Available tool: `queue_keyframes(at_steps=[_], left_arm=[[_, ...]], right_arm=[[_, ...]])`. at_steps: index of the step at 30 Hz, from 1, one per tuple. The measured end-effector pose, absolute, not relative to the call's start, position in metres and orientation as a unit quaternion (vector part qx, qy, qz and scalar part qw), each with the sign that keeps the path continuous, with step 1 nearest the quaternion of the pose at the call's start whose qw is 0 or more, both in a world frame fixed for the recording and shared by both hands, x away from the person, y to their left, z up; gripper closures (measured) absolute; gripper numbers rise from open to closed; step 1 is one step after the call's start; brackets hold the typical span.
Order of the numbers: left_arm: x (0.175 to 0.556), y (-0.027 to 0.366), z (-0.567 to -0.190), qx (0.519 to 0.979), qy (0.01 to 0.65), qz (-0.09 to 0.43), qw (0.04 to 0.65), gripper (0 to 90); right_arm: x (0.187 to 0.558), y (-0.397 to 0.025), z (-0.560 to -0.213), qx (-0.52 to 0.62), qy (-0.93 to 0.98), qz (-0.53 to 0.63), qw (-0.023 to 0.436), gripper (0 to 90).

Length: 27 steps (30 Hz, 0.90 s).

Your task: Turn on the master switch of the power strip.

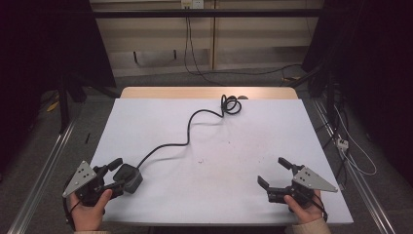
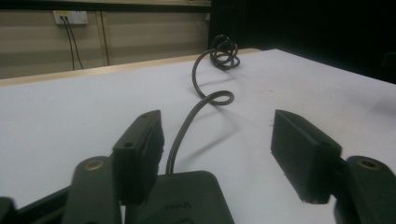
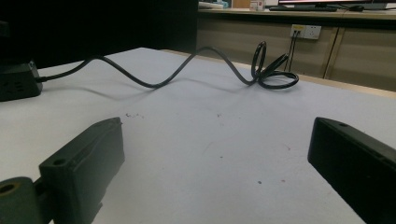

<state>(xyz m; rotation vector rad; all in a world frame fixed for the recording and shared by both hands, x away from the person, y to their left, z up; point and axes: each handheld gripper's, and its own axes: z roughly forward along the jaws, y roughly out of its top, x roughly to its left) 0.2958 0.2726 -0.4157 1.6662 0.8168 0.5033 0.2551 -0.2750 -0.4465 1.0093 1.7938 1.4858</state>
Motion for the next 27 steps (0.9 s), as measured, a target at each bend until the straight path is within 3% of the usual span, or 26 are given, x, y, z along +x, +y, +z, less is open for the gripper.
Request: queue_keyframes(at_steps=[9, 27], left_arm=[[0.296, 0.2798, -0.4153, 0.721, 0.361, 0.203, 0.555, 55.2], [0.298, 0.2831, -0.4136, 0.734, 0.357, 0.183, 0.549, 72.3]], right_arm=[[0.2541, -0.275, -0.4462, 0.377, 0.677, 0.558, 0.298, 3.0], [0.2517, -0.2777, -0.4455, 0.378, 0.676, 0.556, 0.302, 3.1]])
